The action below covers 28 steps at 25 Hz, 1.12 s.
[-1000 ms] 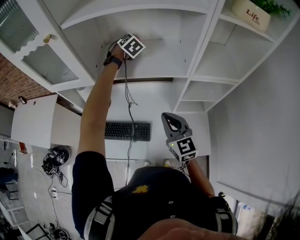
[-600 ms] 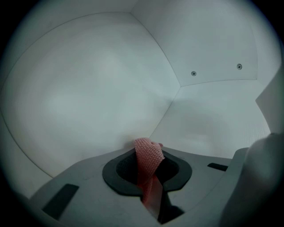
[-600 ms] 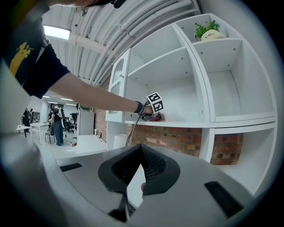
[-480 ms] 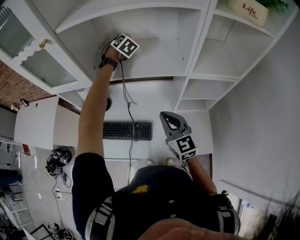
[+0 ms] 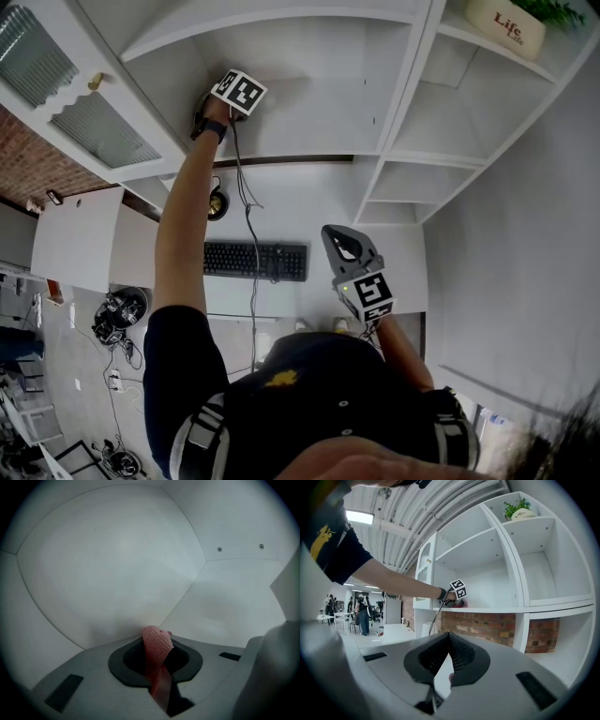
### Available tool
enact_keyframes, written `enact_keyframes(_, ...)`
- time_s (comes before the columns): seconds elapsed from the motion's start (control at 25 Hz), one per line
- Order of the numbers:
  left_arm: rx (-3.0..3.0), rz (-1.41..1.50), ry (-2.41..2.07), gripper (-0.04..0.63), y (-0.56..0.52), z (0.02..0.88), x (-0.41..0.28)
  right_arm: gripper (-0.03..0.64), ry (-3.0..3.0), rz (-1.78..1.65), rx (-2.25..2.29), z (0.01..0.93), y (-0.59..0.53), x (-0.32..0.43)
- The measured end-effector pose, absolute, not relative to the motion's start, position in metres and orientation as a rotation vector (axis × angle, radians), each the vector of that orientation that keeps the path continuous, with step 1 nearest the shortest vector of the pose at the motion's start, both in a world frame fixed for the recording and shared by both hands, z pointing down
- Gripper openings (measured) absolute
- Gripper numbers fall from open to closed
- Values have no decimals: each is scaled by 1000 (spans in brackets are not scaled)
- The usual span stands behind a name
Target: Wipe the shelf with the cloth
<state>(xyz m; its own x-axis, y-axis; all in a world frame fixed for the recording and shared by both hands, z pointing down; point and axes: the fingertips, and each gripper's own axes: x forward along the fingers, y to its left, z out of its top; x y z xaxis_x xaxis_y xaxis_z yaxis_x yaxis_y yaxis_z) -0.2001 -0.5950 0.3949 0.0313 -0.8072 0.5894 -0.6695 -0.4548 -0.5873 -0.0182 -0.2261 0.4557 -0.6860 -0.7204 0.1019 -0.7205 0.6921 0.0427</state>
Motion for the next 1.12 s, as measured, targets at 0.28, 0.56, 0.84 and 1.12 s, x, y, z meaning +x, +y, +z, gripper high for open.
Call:
enact_keyframes(0.28,-2083,-1426,1627,71,-598,395,-211,5,-2796,-6,1200,452,-227,-17)
enact_keyframes(0.56,-2082,-1426,1631,71,-599,395,-210,5,-2787,-10,1203,454,-226,-17)
enact_keyframes(0.84,-2001,-1432,1541,72,-593,392,-201,5,-2769,-51,1231,447,-219,-14)
enact_keyframes(1.12,-2077,-1286,1031,72,-553,382,-40,5,-2719,-68,1336,442,-217,21)
